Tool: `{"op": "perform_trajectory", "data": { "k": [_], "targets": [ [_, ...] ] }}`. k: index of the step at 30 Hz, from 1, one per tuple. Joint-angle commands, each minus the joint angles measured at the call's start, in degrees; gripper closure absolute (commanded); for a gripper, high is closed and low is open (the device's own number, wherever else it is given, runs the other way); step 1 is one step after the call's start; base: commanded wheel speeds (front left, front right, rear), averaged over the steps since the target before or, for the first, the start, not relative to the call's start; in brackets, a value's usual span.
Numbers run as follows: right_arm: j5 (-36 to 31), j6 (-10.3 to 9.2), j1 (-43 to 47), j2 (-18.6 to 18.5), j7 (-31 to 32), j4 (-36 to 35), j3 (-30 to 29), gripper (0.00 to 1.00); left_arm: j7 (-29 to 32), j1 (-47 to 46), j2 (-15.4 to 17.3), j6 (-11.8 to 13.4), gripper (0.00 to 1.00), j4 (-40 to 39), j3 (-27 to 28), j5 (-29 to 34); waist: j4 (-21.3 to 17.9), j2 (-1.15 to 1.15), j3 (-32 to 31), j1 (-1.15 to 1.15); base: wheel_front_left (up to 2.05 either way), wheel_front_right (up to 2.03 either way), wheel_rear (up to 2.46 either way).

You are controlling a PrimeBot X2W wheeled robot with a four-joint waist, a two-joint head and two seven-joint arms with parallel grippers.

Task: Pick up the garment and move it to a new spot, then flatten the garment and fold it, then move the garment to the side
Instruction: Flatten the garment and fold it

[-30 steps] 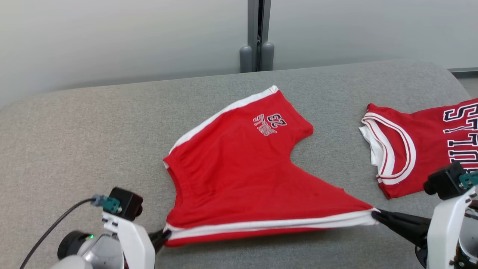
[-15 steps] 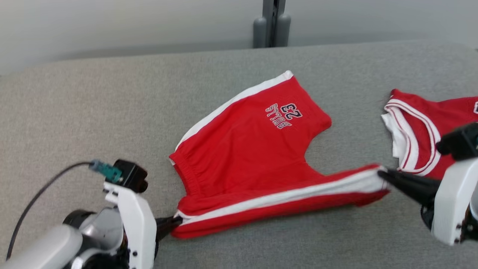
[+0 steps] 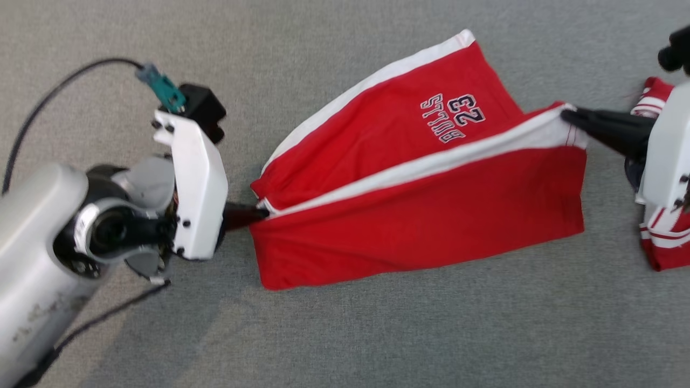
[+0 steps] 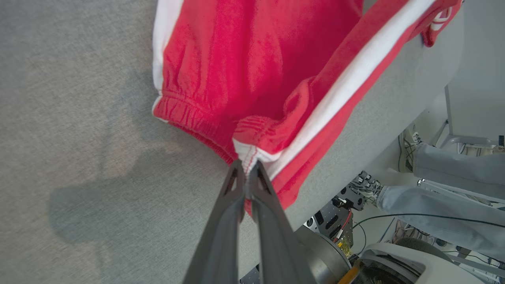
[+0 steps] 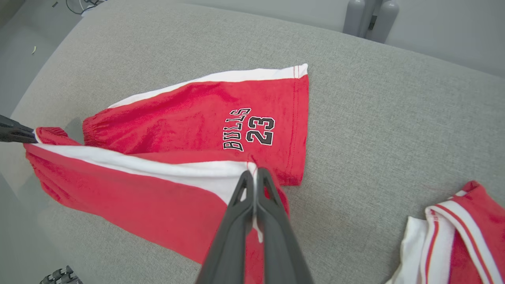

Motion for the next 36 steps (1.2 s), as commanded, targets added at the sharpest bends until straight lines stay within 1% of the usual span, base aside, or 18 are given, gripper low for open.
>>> {"op": "perform_trajectory", "data": {
  "k": [1,5,9,12,17,20,22,27,28,29,30,31,32,36],
  "targets": [
    [0.4,-0.01,-2.5,-0.4,-0.3,1.8,0.5,1.00,1.1,-2.8,0.1,0.0,1.00,1.1,0.3,0.3,1.3,0.00,2.8,0.00,0.00,0.00,0.00],
    [0.7,-0.01,-7.4,-0.7,-1.4,5.6,2.1,1.00,3.3,-6.5,-1.2,0.3,1.00,3.1,0.5,0.0,2.1,0.00,5.0,0.00,0.00,0.00,0.00],
    [1.1,-0.01,-13.5,-0.3,-3.4,10.5,4.2,1.00,5.2,-10.7,-2.6,0.7,1.00,5.5,1.0,-0.6,2.9,0.00,7.3,0.00,0.00,0.00,0.00],
    [1.7,-0.01,-17.8,0.4,-4.9,14.2,6.2,1.00,5.5,-13.1,-3.8,1.0,1.00,7.3,1.6,-0.8,3.3,0.00,8.8,0.00,0.00,0.00,0.00],
    [2.4,-0.01,-24.2,1.5,-7.2,20.3,10.1,1.00,5.8,-16.6,-6.1,0.8,1.00,10.4,1.8,-0.5,4.5,0.00,10.7,0.00,0.00,0.00,0.00],
    [2.8,-0.01,-27.0,1.5,-8.8,23.0,12.5,1.00,5.5,-18.2,-7.6,0.4,1.00,12.3,1.4,0.1,5.5,0.00,11.6,0.00,0.00,0.00,0.00],
    [3.3,-0.01,-28.0,1.2,-10.2,24.7,13.9,1.00,5.0,-18.7,-9.1,-0.3,1.00,14.0,0.8,0.4,6.7,0.00,11.4,0.00,0.00,0.00,0.00],
    [3.8,-0.01,-30.6,0.9,-12.1,28.0,17.8,1.00,4.1,-20.0,-11.2,-1.6,1.00,17.1,0.5,0.9,7.4,0.00,11.6,0.00,0.00,0.00,0.00],
    [4.0,-0.01,-30.9,0.9,-12.6,28.6,18.5,1.00,3.6,-20.1,-11.4,-1.7,0.85,17.6,0.4,1.2,7.5,0.00,11.6,0.00,0.00,0.00,0.00],
    [4.2,-0.01,-31.4,0.9,-13.1,29.1,19.1,0.90,3.0,-20.3,-11.5,-1.9,0.42,18.3,0.4,1.6,7.6,0.00,11.6,0.00,0.00,0.00,0.00],
    [4.4,-0.01,-31.9,0.9,-13.8,29.7,19.7,0.60,2.5,-20.4,-11.8,-2.1,0.00,18.9,0.3,2.0,7.7,0.00,11.5,0.00,0.00,0.00,0.00],
    [4.7,-0.01,-32.2,1.0,-14.4,30.3,20.2,0.13,2.3,-20.4,-12.1,-2.3,0.00,19.4,0.1,2.2,7.7,0.00,11.4,0.00,0.00,0.00,0.00],
    [4.9,-0.01,-32.4,1.1,-15.1,30.8,20.7,0.00,1.8,-20.5,-12.4,-2.6,0.00,19.9,0.2,2.2,7.7,0.00,11.2,0.00,0.00,0.00,0.00],
    [5.9,-0.01,-32.6,1.5,-19.5,32.3,22.2,0.00,0.5,-20.6,-12.8,-3.4,0.00,21.8,0.7,2.1,7.4,0.00,10.1,0.00,0.00,0.00,0.00]
  ]
}}
